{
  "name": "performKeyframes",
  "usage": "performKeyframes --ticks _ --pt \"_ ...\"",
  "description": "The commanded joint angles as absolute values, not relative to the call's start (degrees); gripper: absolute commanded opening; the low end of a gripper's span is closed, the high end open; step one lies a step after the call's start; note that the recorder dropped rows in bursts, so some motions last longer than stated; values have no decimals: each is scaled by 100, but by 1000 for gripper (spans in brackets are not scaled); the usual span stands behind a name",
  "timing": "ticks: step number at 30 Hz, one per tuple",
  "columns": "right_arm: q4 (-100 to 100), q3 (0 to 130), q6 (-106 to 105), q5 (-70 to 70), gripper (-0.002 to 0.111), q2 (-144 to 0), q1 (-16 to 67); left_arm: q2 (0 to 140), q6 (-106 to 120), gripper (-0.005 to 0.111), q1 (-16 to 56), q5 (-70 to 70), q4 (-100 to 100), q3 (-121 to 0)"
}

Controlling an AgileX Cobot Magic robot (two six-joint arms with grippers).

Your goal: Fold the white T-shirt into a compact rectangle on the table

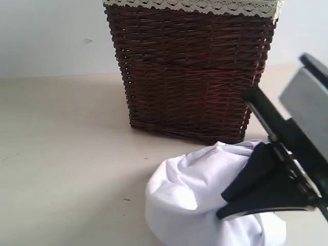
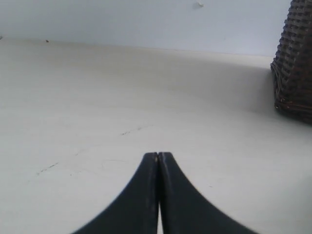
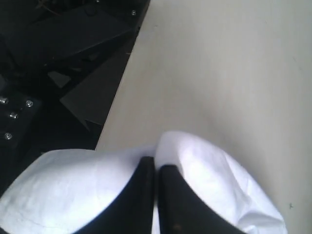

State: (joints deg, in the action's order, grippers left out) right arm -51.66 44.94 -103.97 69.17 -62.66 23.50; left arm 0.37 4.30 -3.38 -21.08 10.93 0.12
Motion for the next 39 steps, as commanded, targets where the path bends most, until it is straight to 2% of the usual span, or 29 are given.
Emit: performKeyframes --ticks 1,9,13,16,19,23,27,31,36,39 --pt "-5592 4377 -10321 6996 0 -5140 2364 0 426 0 -308 -2093 1119 0" --pt "-6600 4445 -8653 6883 0 -2956 2364 0 426 0 -308 -2093 1119 0" --pt "-6582 4519 -8116 5501 0 -2011 2364 0 426 0 -308 -2093 1119 0" --pt "-6049 4519 -7879 4879 0 -1654 2364 0 426 0 -308 -2093 1119 0" --pt "-5161 4497 -7321 4854 0 -1638 2364 0 426 0 -308 -2093 1119 0" --pt "-4551 4394 -6996 4473 0 -1970 2364 0 426 0 -308 -2093 1119 0" --pt "-5100 4323 -7364 3571 0 -2721 2364 0 426 0 -308 -2093 1119 0" --pt "-6989 4323 -8802 3409 0 -3776 2364 0 426 0 -308 -2093 1119 0" --pt "-9634 4323 -11003 3915 0 -5399 2364 0 426 0 -308 -2093 1119 0" --pt "-9995 4407 -11850 4357 0 -6417 2364 0 426 0 -308 -2093 1119 0"
